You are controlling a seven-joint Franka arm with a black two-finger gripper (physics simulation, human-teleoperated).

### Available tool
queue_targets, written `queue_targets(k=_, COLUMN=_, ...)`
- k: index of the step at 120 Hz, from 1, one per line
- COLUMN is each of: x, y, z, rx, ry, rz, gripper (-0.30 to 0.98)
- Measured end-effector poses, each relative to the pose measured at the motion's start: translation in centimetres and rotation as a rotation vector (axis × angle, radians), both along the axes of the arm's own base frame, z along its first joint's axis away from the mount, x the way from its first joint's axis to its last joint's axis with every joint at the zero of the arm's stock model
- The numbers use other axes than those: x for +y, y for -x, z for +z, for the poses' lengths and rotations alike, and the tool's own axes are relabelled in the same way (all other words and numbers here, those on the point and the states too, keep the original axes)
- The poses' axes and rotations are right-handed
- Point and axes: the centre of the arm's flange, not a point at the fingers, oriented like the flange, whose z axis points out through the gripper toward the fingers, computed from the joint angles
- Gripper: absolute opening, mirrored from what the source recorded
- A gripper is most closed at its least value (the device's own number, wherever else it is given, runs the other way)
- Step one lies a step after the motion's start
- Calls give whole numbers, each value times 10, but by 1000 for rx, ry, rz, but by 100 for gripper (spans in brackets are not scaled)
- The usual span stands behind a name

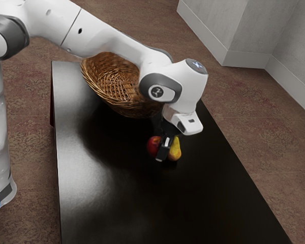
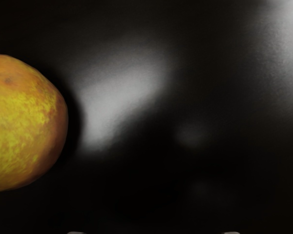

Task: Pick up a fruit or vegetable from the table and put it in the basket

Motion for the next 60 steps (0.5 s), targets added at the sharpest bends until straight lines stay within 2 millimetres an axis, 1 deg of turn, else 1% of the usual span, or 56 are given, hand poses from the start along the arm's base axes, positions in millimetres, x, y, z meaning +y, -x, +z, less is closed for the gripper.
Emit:
queue_targets(k=30, x=-8, y=-6, z=43, rx=-36, ry=-2, rz=-17, gripper=30)
queue_targets(k=38, x=-13, y=-8, z=62, rx=-56, ry=1, rz=-25, gripper=30)
queue_targets(k=60, x=-30, y=-7, z=130, rx=-131, ry=11, rz=-58, gripper=30)
